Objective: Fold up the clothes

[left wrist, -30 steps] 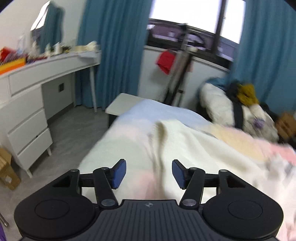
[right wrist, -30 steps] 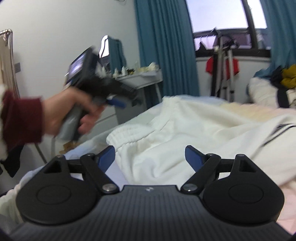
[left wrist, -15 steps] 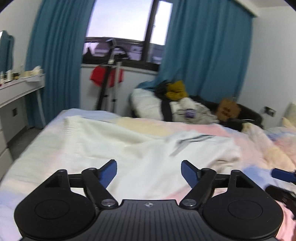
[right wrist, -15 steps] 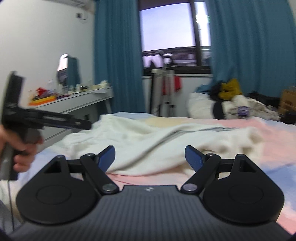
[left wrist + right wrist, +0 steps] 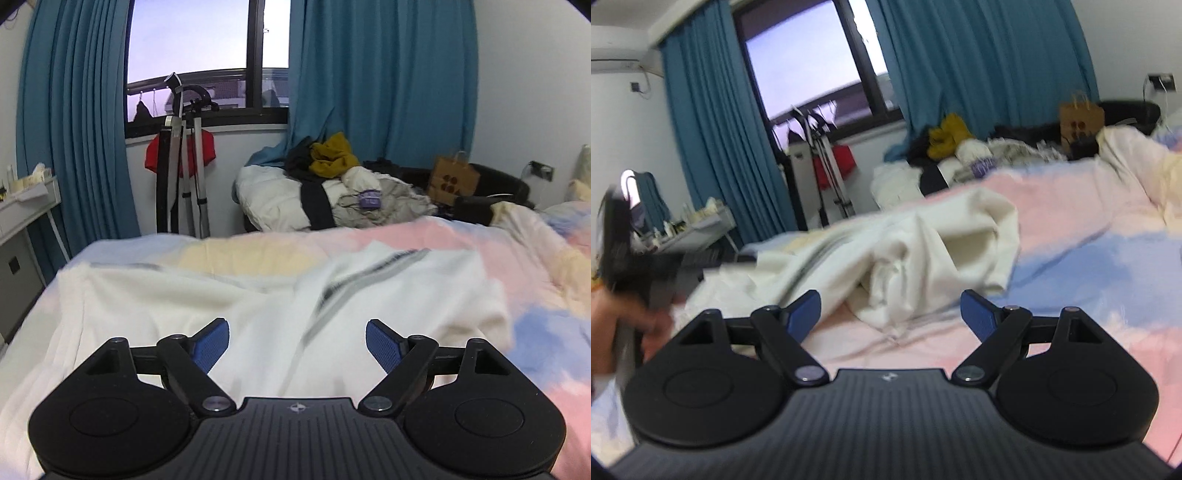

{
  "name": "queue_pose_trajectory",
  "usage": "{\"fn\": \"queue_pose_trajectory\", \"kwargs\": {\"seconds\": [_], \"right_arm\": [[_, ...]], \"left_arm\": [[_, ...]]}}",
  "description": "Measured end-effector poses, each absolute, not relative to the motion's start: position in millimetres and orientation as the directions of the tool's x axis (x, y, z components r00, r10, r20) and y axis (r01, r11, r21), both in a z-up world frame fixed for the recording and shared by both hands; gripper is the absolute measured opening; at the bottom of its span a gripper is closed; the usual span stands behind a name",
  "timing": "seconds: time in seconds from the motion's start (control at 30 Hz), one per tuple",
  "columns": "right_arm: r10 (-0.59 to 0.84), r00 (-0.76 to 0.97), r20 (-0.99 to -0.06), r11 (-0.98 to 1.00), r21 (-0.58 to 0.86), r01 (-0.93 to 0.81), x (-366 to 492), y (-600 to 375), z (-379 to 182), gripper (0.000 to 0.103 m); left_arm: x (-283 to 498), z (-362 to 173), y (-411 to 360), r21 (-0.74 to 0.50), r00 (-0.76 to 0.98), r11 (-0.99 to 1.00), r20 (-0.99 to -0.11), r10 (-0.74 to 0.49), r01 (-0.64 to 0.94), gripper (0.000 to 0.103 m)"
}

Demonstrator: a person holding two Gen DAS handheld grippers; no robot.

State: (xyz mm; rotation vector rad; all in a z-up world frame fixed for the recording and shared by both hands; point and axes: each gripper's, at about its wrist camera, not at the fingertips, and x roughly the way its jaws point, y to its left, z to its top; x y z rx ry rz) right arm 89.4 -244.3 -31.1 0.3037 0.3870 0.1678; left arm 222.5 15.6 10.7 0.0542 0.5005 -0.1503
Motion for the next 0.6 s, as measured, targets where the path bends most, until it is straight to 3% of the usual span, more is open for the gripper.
{"fn": "queue_pose_trajectory", "kwargs": {"seconds": [0.17, 0.47, 0.57, 0.6], "right_arm": [[0.278, 0.895, -0.347, 0.901, 0.419, -0.117, 109.8, -256.0, -42.1, 0.084], [0.251, 0.861, -0.443, 0.924, 0.373, -0.078, 145.3, -253.9, -69.1, 0.084], [0.260, 0.853, -0.452, 0.926, 0.368, -0.087, 151.0, -254.9, -74.4, 0.084], [0.271, 0.849, -0.454, 0.922, 0.374, -0.094, 151.1, -255.2, -75.4, 0.084]], "left_arm": [[304.5, -0.2, -5.8, -0.010, 0.836, 0.973, -0.511, -0.201, 0.229, 0.079], [401.2, -48.6, -39.3, -0.125, 0.756, 0.975, -0.616, -0.223, 0.186, 0.070], [407.5, -54.3, -48.7, -0.115, 0.755, 0.968, -0.608, -0.247, 0.224, 0.057], [405.9, -55.2, -49.7, -0.129, 0.750, 0.965, -0.609, -0.257, 0.226, 0.045]]}}
